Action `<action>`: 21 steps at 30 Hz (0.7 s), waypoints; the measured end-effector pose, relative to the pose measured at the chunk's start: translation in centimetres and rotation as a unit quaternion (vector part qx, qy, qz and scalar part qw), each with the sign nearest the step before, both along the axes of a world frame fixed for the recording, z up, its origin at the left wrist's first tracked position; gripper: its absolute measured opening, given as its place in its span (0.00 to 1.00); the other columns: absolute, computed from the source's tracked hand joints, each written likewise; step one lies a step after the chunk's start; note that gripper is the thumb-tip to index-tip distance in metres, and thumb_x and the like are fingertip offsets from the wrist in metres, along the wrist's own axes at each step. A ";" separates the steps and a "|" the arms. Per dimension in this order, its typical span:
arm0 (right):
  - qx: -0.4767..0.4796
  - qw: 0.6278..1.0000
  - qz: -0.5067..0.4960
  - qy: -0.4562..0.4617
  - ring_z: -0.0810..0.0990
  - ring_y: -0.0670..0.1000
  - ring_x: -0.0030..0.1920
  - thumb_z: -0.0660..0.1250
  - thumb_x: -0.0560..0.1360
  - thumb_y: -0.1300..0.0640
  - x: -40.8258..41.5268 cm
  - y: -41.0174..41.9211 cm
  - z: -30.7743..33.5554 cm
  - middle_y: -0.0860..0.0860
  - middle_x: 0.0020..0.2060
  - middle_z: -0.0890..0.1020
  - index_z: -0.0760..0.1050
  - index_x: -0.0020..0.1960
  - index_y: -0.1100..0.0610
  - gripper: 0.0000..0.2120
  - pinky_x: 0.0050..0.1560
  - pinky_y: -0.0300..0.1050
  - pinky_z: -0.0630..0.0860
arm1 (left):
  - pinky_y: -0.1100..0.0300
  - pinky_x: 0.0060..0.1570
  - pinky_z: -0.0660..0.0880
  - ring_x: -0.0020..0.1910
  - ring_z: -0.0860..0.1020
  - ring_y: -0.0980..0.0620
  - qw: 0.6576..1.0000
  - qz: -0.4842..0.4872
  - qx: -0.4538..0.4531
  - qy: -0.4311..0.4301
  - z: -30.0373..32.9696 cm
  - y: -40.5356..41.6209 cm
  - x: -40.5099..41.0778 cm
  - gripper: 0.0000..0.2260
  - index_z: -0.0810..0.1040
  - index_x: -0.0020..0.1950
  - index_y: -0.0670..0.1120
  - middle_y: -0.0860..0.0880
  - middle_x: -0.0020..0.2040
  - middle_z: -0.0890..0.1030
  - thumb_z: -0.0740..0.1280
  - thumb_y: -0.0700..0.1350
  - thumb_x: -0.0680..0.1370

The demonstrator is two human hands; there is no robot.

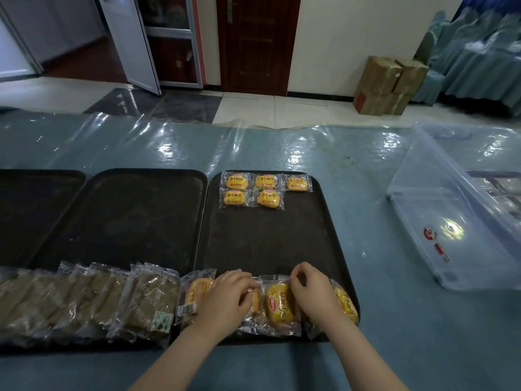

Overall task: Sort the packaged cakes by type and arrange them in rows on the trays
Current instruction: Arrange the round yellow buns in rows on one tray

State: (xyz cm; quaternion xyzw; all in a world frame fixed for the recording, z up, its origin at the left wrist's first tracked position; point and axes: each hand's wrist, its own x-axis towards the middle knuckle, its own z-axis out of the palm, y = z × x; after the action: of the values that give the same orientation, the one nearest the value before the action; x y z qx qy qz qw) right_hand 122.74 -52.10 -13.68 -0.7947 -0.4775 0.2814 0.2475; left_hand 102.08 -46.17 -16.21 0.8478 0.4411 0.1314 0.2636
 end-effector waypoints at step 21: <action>0.067 0.788 -0.296 0.536 0.82 0.59 0.48 0.65 0.79 0.65 0.2 -2.0 -0.2 0.62 0.47 0.82 0.76 0.53 0.63 0.04 0.49 0.51 0.82 | 0.67 0.53 0.77 0.56 0.77 0.66 0.966 0.092 -0.184 -0.156 2.6 -1.0 0.9 0.15 0.74 0.67 0.58 0.60 0.59 0.80 0.65 0.52 0.81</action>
State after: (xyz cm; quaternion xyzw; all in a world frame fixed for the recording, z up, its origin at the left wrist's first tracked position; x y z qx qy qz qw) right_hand 122.89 -54.15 -13.83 -0.6000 -0.0269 0.5420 0.5878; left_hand 102.95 -47.18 -13.57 0.7091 0.4872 0.2026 0.4677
